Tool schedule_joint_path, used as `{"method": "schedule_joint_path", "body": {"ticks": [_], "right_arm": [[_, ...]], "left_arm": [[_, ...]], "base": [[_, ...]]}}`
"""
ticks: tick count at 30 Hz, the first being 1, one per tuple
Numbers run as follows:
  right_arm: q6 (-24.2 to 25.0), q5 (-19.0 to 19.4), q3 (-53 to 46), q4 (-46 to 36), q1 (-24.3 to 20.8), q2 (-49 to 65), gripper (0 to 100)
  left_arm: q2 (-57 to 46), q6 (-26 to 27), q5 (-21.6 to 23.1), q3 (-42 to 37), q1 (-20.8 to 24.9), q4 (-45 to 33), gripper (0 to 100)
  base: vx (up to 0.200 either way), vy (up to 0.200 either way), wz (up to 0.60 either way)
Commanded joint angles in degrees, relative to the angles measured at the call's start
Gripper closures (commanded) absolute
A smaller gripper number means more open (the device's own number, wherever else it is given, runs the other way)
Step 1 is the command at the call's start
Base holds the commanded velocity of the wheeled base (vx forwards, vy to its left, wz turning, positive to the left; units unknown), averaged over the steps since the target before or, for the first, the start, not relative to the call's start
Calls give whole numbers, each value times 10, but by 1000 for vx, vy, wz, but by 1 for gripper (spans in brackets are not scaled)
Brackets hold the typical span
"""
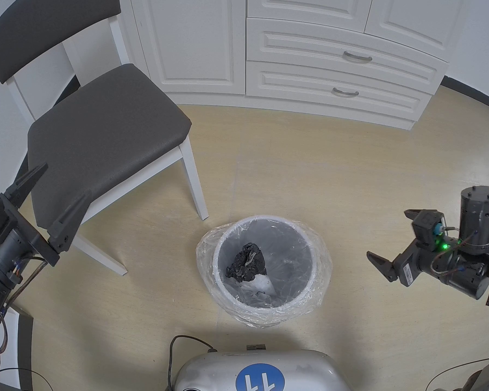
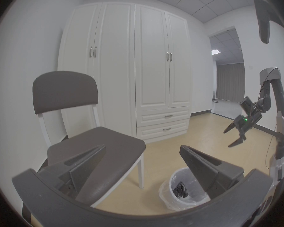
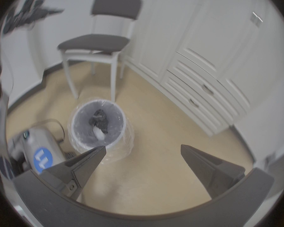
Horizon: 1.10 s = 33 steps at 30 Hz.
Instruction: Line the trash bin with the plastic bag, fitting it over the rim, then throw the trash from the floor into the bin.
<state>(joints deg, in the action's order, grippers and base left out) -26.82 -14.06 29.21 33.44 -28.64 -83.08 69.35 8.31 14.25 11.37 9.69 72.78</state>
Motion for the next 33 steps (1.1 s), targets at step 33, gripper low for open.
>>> {"method": "schedule_joint_path", "body": {"ticks": [33], "right_arm": [[310, 22, -83, 193, 331, -9, 0]], "left_arm": [[87, -8, -91, 73, -128, 3, 0]], "base": [[0, 0, 0]]}}
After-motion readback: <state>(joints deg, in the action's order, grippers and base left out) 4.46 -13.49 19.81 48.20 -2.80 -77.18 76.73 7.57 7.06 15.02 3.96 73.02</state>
